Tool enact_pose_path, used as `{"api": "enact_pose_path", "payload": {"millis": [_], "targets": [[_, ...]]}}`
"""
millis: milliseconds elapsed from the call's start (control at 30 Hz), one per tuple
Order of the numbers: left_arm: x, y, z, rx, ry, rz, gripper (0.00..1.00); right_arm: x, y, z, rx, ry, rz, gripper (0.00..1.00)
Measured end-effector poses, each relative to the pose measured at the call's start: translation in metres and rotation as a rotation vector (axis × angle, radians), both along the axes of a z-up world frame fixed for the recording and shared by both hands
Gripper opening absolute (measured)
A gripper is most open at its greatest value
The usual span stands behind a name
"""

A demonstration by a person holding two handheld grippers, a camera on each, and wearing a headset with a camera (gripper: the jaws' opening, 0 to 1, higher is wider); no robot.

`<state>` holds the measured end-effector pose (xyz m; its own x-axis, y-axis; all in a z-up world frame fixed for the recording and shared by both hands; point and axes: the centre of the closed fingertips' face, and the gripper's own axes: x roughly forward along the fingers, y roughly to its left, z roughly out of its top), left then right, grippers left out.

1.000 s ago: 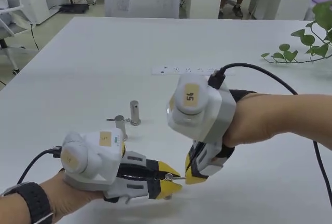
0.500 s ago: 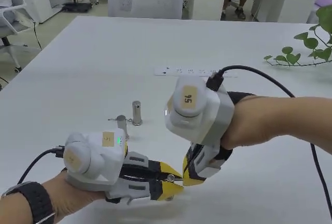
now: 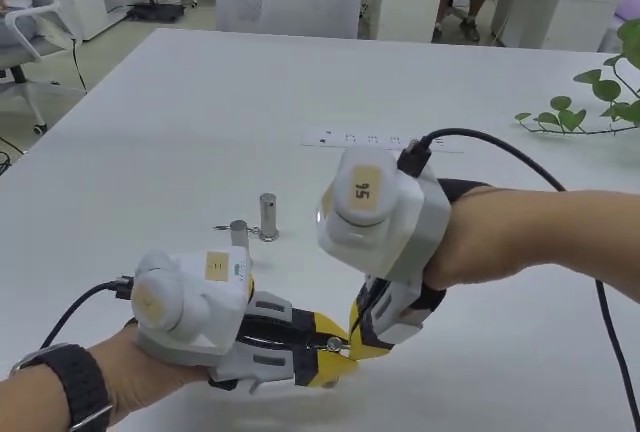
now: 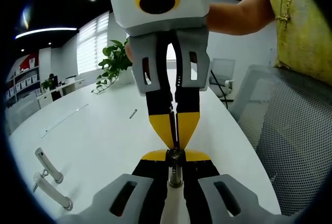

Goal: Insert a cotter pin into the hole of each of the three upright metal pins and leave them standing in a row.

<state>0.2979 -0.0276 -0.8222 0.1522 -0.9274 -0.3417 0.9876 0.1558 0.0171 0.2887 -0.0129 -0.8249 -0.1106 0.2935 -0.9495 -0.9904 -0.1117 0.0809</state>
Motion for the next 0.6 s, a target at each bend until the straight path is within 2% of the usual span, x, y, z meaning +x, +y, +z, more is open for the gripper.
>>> {"api": "enact_pose_path", "payload": {"millis": [600], "targets": [[0.0012, 0.0001, -0.0002, -0.006, 0.008, 0.006, 0.07, 0.002, 0.0019, -0.0005, -0.001, -0.003, 0.006, 0.02]]}}
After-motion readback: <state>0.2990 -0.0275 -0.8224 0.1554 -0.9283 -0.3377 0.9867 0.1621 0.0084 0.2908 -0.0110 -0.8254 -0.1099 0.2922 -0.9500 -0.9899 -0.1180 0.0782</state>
